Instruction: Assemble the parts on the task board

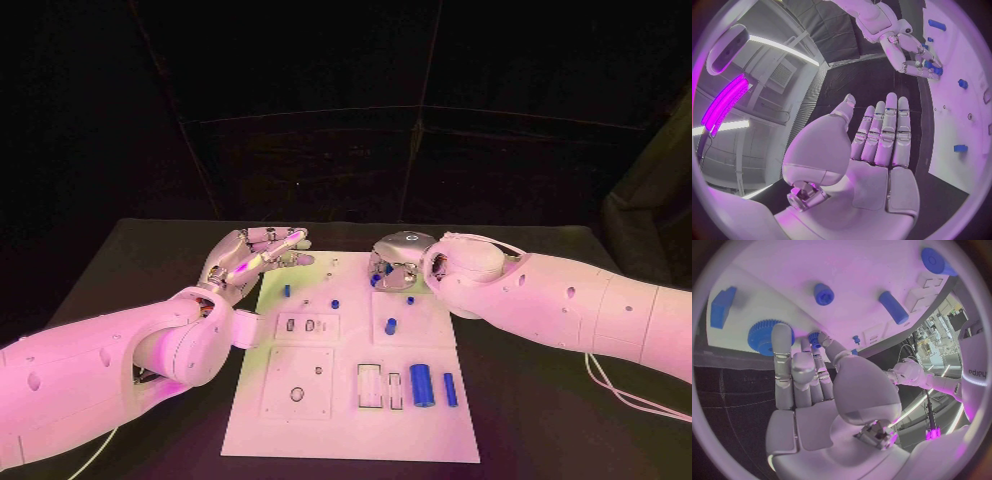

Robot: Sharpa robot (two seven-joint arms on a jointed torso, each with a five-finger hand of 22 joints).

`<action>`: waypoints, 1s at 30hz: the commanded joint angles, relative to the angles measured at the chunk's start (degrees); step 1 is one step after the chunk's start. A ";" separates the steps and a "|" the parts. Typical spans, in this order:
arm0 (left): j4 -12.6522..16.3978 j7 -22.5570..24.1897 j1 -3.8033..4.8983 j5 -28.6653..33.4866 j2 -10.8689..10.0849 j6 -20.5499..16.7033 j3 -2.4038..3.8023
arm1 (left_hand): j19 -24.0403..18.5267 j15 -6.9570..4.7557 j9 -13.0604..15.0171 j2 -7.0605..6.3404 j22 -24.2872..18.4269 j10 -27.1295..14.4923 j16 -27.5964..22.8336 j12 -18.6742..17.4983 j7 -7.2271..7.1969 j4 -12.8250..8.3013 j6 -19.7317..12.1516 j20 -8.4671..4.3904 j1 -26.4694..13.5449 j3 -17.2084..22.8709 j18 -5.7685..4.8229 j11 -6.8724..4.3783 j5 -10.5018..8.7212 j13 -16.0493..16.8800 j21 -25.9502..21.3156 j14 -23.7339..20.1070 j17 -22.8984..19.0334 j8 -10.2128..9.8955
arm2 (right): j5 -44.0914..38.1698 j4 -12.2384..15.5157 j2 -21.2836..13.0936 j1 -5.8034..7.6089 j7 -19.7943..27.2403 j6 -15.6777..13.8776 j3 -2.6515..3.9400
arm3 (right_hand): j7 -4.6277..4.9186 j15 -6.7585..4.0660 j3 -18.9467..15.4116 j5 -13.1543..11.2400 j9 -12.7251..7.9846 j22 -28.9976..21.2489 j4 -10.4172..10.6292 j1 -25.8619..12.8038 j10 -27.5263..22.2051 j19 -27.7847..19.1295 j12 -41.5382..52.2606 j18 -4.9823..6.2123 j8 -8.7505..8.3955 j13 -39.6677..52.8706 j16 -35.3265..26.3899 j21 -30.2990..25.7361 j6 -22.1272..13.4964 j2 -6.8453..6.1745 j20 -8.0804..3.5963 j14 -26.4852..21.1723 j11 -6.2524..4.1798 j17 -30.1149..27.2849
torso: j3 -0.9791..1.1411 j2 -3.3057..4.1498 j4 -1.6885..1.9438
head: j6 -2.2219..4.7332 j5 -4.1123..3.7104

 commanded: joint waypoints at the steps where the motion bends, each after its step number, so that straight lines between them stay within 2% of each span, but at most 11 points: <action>1: 0.02 0.09 0.10 -0.34 0.04 0.99 0.06 | 0.08 0.30 -0.05 0.30 -0.11 0.10 -0.27 -0.28 0.29 -0.27 0.20 0.18 0.14 -0.02 0.36 0.37 -0.04 -0.05 -0.41 -0.01 0.08 -0.34 | -0.55 -0.18 0.25 0.13 -0.08 1.73 0.03 | -0.08 0.19 1.40 -0.65 0.11 1.58 -0.02 -0.11 0.98 0.08 -0.13 -0.42 0.05 0.02 1.07 1.37 0.80 0.34 0.19 1.32 -0.22 1.06 | 0.09 0.15 0.02 | -0.27 0.04; 5: -0.08 0.08 0.10 -0.34 0.05 1.02 0.06 | 0.08 0.30 -0.05 0.30 -0.11 0.10 -0.27 -0.28 0.29 -0.27 0.20 0.18 0.14 -0.02 0.36 0.37 -0.04 -0.05 -0.41 -0.01 0.08 -0.34 | -0.55 -0.33 0.43 0.13 0.17 1.40 0.03 | -0.17 0.12 2.99 -0.96 0.16 3.11 0.07 -0.28 1.69 0.08 -0.09 -0.57 0.15 0.05 2.08 2.76 1.49 0.23 0.17 1.29 -0.35 2.01 | 0.10 0.21 0.00 | -0.29 -0.01; 7: -0.14 0.08 0.10 -0.34 0.04 1.00 0.06 | 0.08 0.30 -0.05 0.30 -0.11 0.10 -0.27 -0.28 0.29 -0.27 0.20 0.18 0.14 -0.02 0.36 0.37 -0.04 -0.05 -0.41 -0.01 0.08 -0.34 | -0.55 -0.33 0.45 0.13 0.34 0.18 0.03 | -0.32 -0.02 3.99 -1.12 0.24 4.52 0.11 -0.28 2.44 0.33 0.04 -0.74 0.33 0.13 2.81 3.88 2.15 0.29 0.12 1.34 -0.44 2.77 | 0.11 0.25 -0.01 | -0.30 0.03; 10: -0.20 0.07 0.10 -0.34 0.03 1.02 0.06 | 0.08 0.30 -0.05 0.30 -0.11 0.10 -0.27 -0.28 0.29 -0.27 0.20 0.18 0.14 -0.02 0.36 0.37 -0.04 -0.05 -0.41 -0.01 0.08 -0.34 | -0.52 0.07 0.21 0.12 0.76 -3.23 0.03 | -0.57 -0.20 5.43 -1.58 0.37 5.77 0.10 -0.07 3.44 0.45 0.17 -0.85 0.58 0.23 3.53 4.98 3.10 0.40 -0.01 1.34 -0.72 3.43 | 0.09 0.26 0.01 | -0.34 0.03; 12: -0.26 0.05 0.10 -0.34 -0.02 1.04 0.06 | 0.08 0.30 -0.05 0.30 -0.11 0.10 -0.27 -0.28 0.29 -0.27 0.20 0.18 0.14 -0.02 0.36 0.37 -0.04 -0.05 -0.41 -0.01 0.08 -0.34 | 0.12 0.60 -0.12 0.12 1.38 -7.26 0.04 | -0.62 -0.26 6.54 -1.88 0.39 6.17 0.09 0.03 3.76 0.29 0.03 -0.88 0.53 0.23 3.76 5.48 3.39 0.18 -0.11 1.22 -0.80 3.51 | 0.11 0.27 0.01 | -0.26 0.05; 15: -0.33 0.02 0.10 -0.34 -0.04 1.05 0.06 | 0.10 0.32 -0.05 0.40 -0.13 0.09 -0.35 -0.36 0.32 -0.26 0.20 0.20 0.11 -0.01 0.36 0.39 -0.05 -0.05 -0.48 0.01 0.11 -0.40 | 1.18 1.17 -0.41 0.12 1.96 -11.75 0.11 | -0.52 -0.21 8.24 -2.11 0.35 6.77 0.08 0.05 3.77 -0.06 -0.20 -0.94 0.23 0.16 4.16 6.22 3.44 -0.80 -0.09 1.06 -0.68 3.74 | 0.06 0.31 0.02 | 0.05 -0.04; 18: -0.36 0.07 0.10 -0.34 -0.02 1.04 0.06 | 0.10 0.32 -0.05 0.40 -0.13 0.09 -0.35 -0.36 0.32 -0.26 0.20 0.20 0.11 -0.01 0.36 0.39 -0.05 -0.05 -0.48 0.01 0.11 -0.40 | 1.82 1.10 -0.03 0.12 1.73 -14.29 0.57 | -0.43 -0.13 9.32 -2.21 0.33 7.15 0.27 -0.34 3.71 -0.33 -0.27 -0.95 0.04 0.12 4.48 6.71 3.46 -1.41 -0.02 0.99 -0.67 3.92 | 0.02 0.40 0.04 | 0.22 0.09; 24: -0.58 0.23 0.09 -0.33 0.16 1.03 0.06 | 0.13 0.33 -0.05 0.47 -0.15 0.08 -0.44 -0.45 0.39 -0.25 0.19 0.21 0.02 -0.06 0.37 0.43 -0.05 -0.04 -0.56 0.04 0.14 -0.47 | 3.02 -0.54 2.04 0.12 0.15 -16.36 1.00 | -0.33 -0.02 10.23 -2.28 0.26 7.31 0.60 -0.89 3.36 -0.62 -0.34 -0.94 -0.17 0.06 4.69 7.02 3.19 -1.77 0.08 0.91 -0.53 3.99 | 0.24 0.56 -0.02 | 0.50 0.22; 30: -0.65 0.26 0.09 -0.33 0.33 1.05 0.06 | 0.14 0.33 -0.05 0.47 -0.16 0.08 -0.45 -0.46 0.40 -0.24 0.20 0.22 0.01 -0.07 0.37 0.44 -0.05 -0.04 -0.57 0.05 0.15 -0.48 | 3.41 -3.79 5.10 0.13 -0.11 -16.35 1.13 | -0.25 0.04 11.02 -2.18 0.24 7.57 0.66 -1.01 3.15 -0.76 -0.33 -0.95 -0.23 0.06 4.93 7.33 3.02 -2.04 0.16 0.89 -0.45 4.18 | -0.06 0.67 0.15 | 0.35 0.07</action>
